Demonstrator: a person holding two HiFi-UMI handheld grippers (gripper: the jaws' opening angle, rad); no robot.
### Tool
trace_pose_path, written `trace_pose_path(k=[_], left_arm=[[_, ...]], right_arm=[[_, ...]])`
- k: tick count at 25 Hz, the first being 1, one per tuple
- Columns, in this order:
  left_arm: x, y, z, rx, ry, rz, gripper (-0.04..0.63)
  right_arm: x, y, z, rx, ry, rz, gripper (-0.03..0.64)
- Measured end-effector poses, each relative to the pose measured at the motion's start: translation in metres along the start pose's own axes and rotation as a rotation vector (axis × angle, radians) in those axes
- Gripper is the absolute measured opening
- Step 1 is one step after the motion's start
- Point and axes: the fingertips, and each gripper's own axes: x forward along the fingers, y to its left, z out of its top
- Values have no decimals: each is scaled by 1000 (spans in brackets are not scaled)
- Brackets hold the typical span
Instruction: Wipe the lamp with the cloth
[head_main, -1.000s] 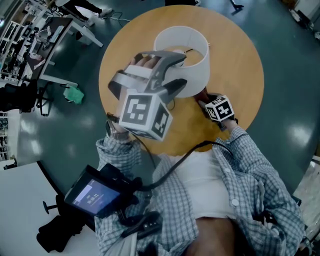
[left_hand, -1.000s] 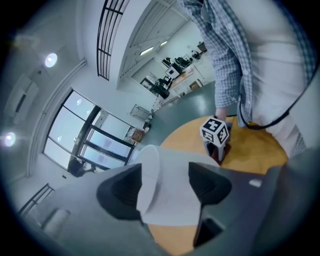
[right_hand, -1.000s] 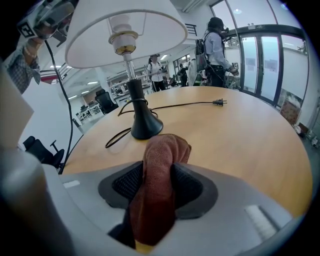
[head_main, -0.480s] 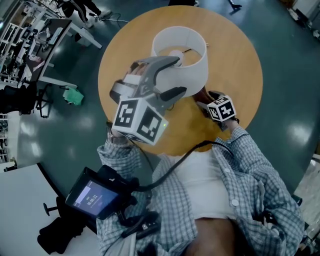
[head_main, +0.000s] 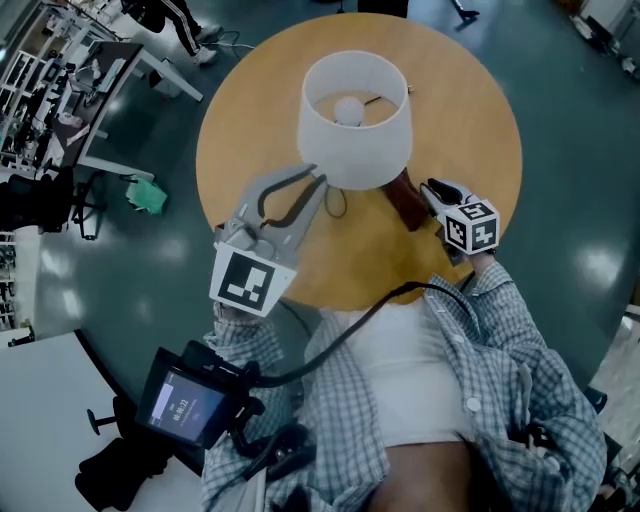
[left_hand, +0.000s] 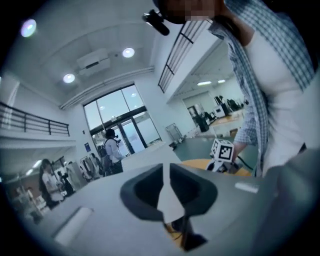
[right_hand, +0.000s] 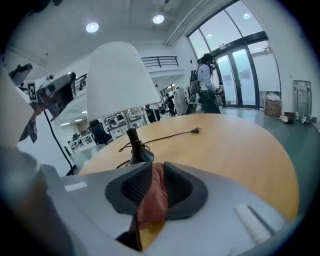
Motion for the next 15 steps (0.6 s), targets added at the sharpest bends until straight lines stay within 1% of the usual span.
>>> trace_pose_path(k=[1, 3, 6, 8, 11, 15], left_arm=[[-1, -2, -6, -52, -18, 11, 15], [-1, -13, -20, -164, -33, 1, 5], [2, -37, -44, -310, -28, -52, 5], [5, -52, -59, -377, -50, -62, 5], [10, -77, -77, -436, -46, -59, 5], [18, -111, -90, -566, -65, -70, 5]], right_arm=[[-5, 3, 6, 15, -35, 7, 58], [-14, 17, 17, 27, -93, 40, 6], [-29, 47, 30, 13, -151, 107, 4], [-37, 60, 35, -16, -173, 111, 4], [-45, 71, 39, -78, -201, 83, 5], [-51, 88, 32, -107, -206, 107, 3]])
